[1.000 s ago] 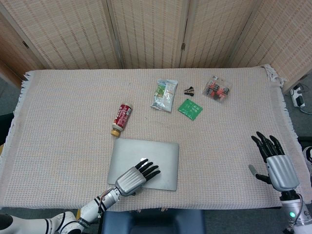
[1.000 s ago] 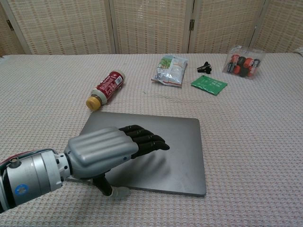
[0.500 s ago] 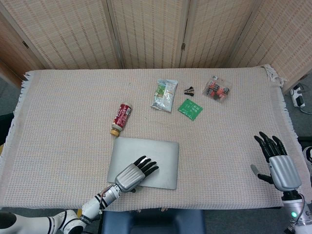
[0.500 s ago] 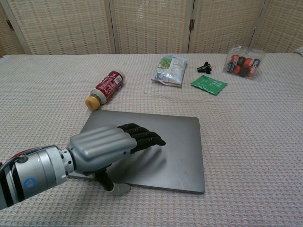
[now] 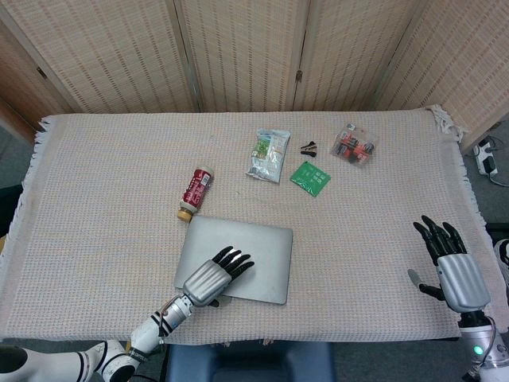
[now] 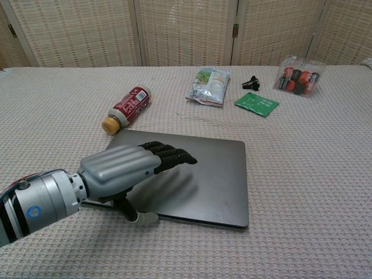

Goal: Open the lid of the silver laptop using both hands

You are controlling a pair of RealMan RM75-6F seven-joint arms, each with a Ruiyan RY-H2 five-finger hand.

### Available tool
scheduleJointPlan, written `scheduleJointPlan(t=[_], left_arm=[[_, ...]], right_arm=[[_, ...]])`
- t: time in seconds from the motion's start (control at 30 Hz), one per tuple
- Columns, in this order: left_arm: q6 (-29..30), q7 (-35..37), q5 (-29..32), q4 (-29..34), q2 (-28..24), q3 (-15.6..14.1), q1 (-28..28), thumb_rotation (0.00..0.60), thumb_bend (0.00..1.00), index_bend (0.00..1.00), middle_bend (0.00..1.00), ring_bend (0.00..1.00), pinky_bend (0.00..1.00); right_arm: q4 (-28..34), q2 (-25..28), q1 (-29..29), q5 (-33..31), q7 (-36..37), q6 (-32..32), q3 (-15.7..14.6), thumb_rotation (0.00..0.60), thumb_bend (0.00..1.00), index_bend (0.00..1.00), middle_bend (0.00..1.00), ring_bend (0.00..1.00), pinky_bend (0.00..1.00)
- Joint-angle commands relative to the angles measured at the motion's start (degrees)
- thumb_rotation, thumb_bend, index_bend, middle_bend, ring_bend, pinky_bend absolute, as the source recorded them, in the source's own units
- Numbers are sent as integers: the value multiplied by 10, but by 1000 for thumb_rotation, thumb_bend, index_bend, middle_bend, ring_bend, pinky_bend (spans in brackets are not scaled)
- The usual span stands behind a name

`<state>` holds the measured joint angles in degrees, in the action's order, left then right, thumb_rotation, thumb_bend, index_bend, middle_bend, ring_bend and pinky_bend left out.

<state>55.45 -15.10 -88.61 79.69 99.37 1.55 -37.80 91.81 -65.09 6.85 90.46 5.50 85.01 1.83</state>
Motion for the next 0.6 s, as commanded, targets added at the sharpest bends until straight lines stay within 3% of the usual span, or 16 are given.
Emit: scheduleJointPlan(t=[0.03, 0.4, 0.6], left_arm=[[26, 24, -16, -25, 10, -4, 5, 600, 360, 136, 114, 39, 0], [160, 171, -77, -203, 100, 0, 17, 600, 557, 150, 154, 67, 0], [186, 214, -77, -262, 128, 21, 4, 600, 638, 142, 158, 67, 0]], right_arm=[[0, -1, 1, 2, -1, -1, -1, 600, 349, 0, 44, 104, 2], [12, 4, 18, 42, 17, -39, -29, 600, 348, 0, 44, 105, 2], [19, 7, 39, 72, 30, -72, -47, 600, 365, 0, 44, 122, 27]])
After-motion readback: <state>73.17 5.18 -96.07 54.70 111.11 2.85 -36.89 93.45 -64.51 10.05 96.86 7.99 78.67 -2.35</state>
